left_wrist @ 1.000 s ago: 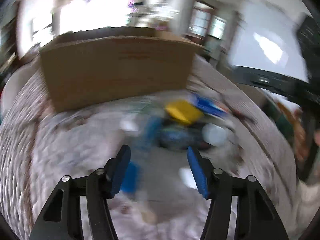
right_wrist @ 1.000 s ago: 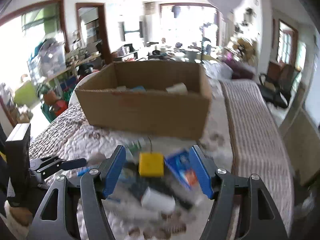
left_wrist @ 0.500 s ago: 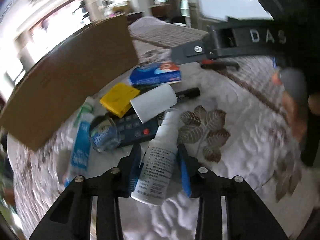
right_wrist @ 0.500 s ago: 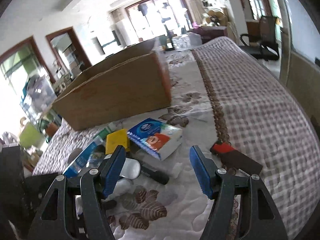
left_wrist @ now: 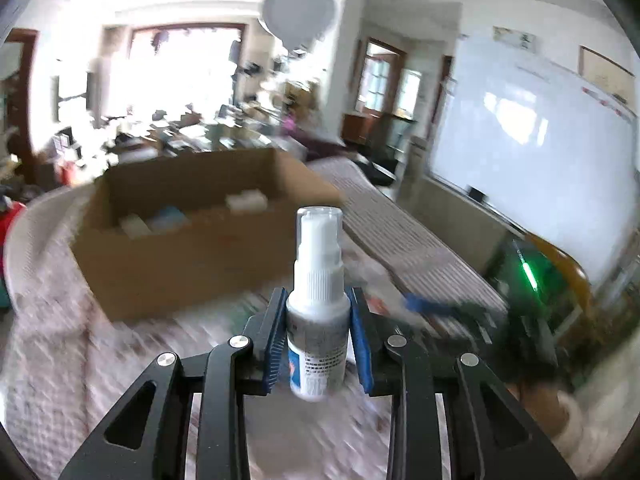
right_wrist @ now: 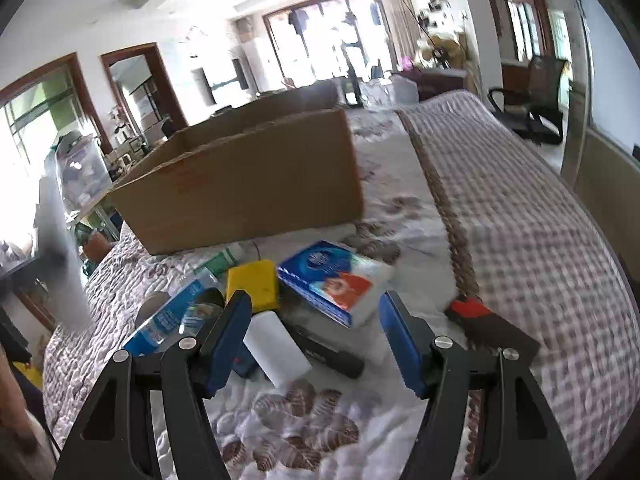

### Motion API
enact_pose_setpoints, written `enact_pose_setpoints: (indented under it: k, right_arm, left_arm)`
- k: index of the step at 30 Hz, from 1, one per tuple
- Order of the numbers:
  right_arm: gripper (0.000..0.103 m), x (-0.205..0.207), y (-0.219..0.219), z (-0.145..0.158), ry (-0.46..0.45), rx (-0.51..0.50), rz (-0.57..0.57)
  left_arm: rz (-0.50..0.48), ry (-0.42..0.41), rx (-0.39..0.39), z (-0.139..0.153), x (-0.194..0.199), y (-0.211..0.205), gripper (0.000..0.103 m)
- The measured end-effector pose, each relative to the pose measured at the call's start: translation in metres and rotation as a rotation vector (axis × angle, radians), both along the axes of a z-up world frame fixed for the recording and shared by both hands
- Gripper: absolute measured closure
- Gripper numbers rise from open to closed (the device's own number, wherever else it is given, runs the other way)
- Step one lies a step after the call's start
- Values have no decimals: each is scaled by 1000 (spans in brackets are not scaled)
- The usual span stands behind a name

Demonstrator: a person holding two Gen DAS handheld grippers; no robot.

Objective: Organize objects
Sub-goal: 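Carry the spray bottle into the box and open the left tool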

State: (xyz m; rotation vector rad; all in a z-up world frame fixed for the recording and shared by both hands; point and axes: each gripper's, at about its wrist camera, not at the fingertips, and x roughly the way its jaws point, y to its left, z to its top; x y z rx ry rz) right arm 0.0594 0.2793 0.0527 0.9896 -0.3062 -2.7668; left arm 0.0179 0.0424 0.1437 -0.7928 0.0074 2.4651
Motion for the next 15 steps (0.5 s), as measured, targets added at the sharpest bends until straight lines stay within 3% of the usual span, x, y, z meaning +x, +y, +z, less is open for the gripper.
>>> enact_pose_setpoints:
  k: [3,7,11,15]
  right_arm:
    - [0,1,-3,-5,6,9,18]
    - [0,-1,-1,-12,-15,15,23]
    - [0,-1,6,-13,-24,-14,20]
    - [0,-2,12,-11,-27,12,-6]
  left_arm:
    - [76,-31,-13,22,-54,-8,74]
    - [177,-134,-6,34,-144,-14,74]
    - [262,-258,-29,14,-211,-14,74]
    - [356,-316,-99,-16,-238,-2,74]
